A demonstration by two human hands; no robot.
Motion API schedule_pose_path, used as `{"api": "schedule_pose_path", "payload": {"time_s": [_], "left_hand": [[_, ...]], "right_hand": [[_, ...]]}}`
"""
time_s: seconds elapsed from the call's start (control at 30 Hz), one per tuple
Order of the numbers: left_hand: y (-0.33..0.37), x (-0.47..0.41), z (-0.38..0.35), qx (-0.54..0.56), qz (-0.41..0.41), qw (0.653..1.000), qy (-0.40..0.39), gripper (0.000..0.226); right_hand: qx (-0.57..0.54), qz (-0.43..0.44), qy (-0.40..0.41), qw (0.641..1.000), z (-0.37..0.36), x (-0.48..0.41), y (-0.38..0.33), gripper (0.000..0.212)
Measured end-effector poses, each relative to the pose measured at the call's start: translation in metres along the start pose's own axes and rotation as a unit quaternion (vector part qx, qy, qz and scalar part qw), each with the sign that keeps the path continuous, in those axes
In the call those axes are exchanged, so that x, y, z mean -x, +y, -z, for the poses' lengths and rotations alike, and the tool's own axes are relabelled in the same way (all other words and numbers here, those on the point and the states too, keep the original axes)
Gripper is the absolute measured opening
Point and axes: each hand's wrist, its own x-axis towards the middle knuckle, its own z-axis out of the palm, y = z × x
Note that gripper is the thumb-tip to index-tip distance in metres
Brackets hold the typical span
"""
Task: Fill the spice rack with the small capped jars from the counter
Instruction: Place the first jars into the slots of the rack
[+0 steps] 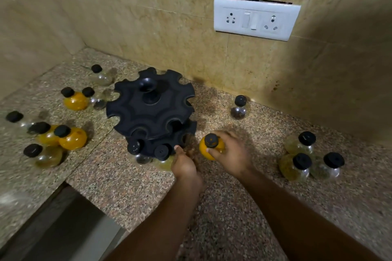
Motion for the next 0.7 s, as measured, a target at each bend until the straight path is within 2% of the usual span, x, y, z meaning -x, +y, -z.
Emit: {"api": "schedule_pose_path", "payload": {"time_s": [0.1,0.17,0.33,0.43,0.53,0.7], "left_hand": [[0.009,-0.008,0.024,0.021,-0.026,0.999,0.019,0.032],[0.018,-0.008,0.036,0.019,-0.036,0.999,0.007,0.025],[0.045,-0.002,0.069,-0.033,0.023,0.994,-0.102,0.024],[0.058,-0.009,0.084,-0.040,0.088,0.981,-0.166,0.037],[0.069,-0.012,0.091,-0.062,0.110,0.973,-0.193,0.039],[0.074,-0.012,0.093,-0.085,0.126,0.965,-0.213,0.034]], "right_hand": [[0.013,0.038,-0.054,0.998,-0.021,0.003,-0.019,0.059],[0.009,0.051,-0.061,0.997,-0.033,0.006,-0.028,0.060],[0.016,0.046,-0.008,0.999,-0.054,0.011,-0.054,0.054],[-0.004,0.012,0.006,1.000,-0.058,0.003,-0.064,0.054],[0.000,0.022,0.002,1.000,-0.058,-0.006,-0.069,0.055],[0.042,-0.011,0.002,0.999,-0.054,-0.009,-0.078,0.056]]}}
